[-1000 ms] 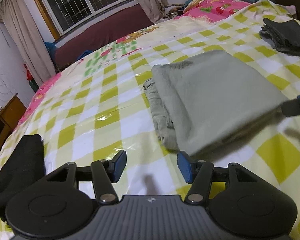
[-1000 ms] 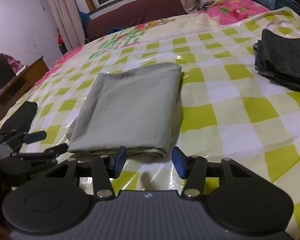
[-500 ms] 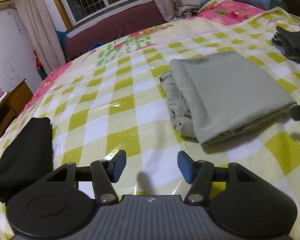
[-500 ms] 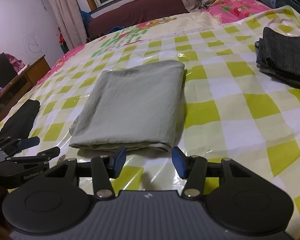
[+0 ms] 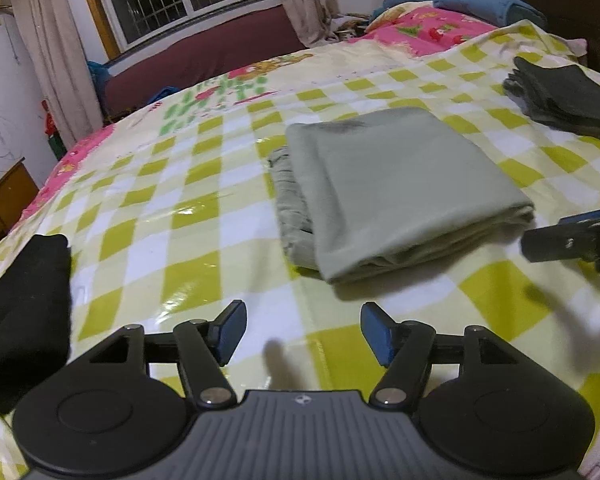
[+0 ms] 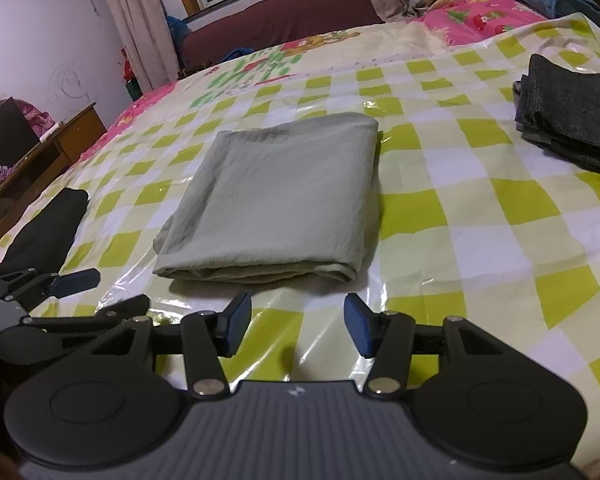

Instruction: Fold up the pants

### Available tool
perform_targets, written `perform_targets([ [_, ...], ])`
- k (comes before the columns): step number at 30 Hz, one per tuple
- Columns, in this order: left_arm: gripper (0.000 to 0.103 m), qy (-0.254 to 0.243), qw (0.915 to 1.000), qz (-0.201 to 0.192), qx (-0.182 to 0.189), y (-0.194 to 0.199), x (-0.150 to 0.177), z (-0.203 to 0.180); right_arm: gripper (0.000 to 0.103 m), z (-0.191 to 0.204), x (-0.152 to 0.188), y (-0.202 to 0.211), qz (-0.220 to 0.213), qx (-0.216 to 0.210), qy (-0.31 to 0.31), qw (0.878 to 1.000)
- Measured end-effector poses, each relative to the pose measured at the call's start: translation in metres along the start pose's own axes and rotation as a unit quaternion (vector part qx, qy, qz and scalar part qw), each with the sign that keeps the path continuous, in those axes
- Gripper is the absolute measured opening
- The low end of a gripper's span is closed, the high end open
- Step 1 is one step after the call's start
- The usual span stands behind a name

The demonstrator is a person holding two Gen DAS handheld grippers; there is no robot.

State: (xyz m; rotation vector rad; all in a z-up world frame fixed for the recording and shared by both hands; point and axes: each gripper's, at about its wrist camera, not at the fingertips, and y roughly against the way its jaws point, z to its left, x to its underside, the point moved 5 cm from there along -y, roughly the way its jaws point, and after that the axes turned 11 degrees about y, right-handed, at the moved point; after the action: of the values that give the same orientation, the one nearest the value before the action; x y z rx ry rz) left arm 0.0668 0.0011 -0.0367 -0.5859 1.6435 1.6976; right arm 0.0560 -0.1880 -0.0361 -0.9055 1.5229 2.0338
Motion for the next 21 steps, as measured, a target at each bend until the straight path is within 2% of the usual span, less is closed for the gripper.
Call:
perform_targets([
  [4, 0.084, 0.017, 0.9998, 0.003, 0.007, 0.001, 0.001, 0.001, 0.053, 0.006, 0.002, 0.001, 0.002, 0.001, 0.009, 1.000],
  [11, 0.084, 0.046, 0.9986, -0.001, 0.023, -0.008, -0.017, 0.017, 0.053, 0.012, -0.005, 0.003, -0.018, 0.004, 0.028, 0.999],
  [17, 0.084, 0.040, 0.9975, -0.040, 0.041, -0.026, -0.076, 0.028, 0.053, 0.038, -0.013, -0.009, -0.031, -0.020, 0.080, 0.996],
  [21, 0.084, 0.038, 0.9957, -0.033, 0.078, -0.056, -0.106, 0.020, 0.053, 0.050, -0.025, -0.022, -0.045, -0.026, 0.100, 0.994],
])
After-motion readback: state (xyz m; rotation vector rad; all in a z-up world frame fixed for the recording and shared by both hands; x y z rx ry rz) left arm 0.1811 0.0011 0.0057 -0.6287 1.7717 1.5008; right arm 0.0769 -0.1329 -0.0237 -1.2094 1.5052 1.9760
